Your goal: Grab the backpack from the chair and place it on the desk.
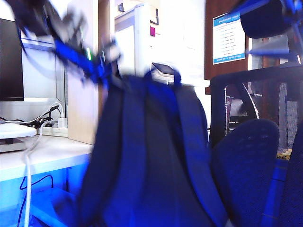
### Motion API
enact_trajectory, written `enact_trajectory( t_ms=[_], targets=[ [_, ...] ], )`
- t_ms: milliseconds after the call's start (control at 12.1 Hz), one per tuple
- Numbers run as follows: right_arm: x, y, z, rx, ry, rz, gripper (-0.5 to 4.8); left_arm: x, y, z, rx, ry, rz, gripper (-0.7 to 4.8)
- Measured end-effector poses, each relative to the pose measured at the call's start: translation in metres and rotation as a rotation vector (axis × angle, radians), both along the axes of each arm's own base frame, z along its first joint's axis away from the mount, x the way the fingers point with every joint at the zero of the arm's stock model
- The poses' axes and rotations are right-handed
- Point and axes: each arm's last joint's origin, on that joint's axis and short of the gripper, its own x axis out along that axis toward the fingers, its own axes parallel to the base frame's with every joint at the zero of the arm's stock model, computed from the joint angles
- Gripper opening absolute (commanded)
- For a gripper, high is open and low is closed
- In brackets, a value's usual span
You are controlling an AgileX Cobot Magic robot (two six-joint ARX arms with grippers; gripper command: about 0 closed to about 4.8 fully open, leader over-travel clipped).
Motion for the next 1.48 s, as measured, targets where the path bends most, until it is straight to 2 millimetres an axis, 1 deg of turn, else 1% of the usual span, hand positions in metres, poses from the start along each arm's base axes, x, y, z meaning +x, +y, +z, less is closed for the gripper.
enact_trajectory(
  t_ms=[82, 165, 247, 412, 494, 577, 659, 742, 906, 1071, 1319, 1483],
  targets=[
    [-0.004, 0.0, 0.006, 0.007, -0.039, 0.016, 4.79, -0.013, 0.005, 0.025, 0.026, -0.037, 0.042, -0.07],
    [-0.007, 0.0, 0.011, 0.01, -0.067, 0.019, 4.79, -0.022, 0.009, 0.042, 0.057, -0.076, 0.079, -0.07],
    [-0.01, 0.0, 0.014, 0.012, -0.082, 0.021, 4.79, -0.035, 0.013, 0.067, 0.064, -0.148, 0.115, -0.07],
    [-0.015, 0.0, 0.019, 0.033, -0.095, 0.048, 4.79, -0.078, 0.031, 0.151, 0.011, -0.451, 0.198, -0.07],
    [-0.018, 0.0, 0.021, 0.041, -0.099, 0.085, 4.79, -0.099, 0.042, 0.184, 0.001, -0.611, 0.267, -0.07],
    [-0.021, 0.001, 0.024, 0.051, -0.105, 0.112, 4.79, -0.117, 0.051, 0.204, 0.022, -0.698, 0.326, -0.07],
    [-0.027, 0.0, 0.029, 0.061, -0.121, 0.12, 4.79, -0.132, 0.056, 0.215, 0.077, -0.747, 0.387, -0.07],
    [-0.031, 0.0, 0.033, 0.065, -0.14, 0.122, 4.79, -0.141, 0.061, 0.219, 0.144, -0.751, 0.443, -0.07],
    [-0.041, -0.001, 0.041, 0.075, -0.177, 0.136, 4.79, -0.154, 0.09, 0.223, 0.24, -0.712, 0.57, -0.07],
    [-0.046, 0.0, 0.045, 0.083, -0.198, 0.177, 4.79, -0.165, 0.129, 0.227, 0.308, -0.67, 0.756, -0.07],
    [-0.048, 0.007, 0.045, 0.093, -0.188, 0.23, 4.79, -0.176, 0.192, 0.231, 0.343, -0.671, 0.958, -0.07],
    [-0.05, 0.014, 0.045, 0.1, -0.183, 0.275, 4.79, -0.182, 0.222, 0.233, 0.333, -0.681, 1.054, -0.07]
  ],
)
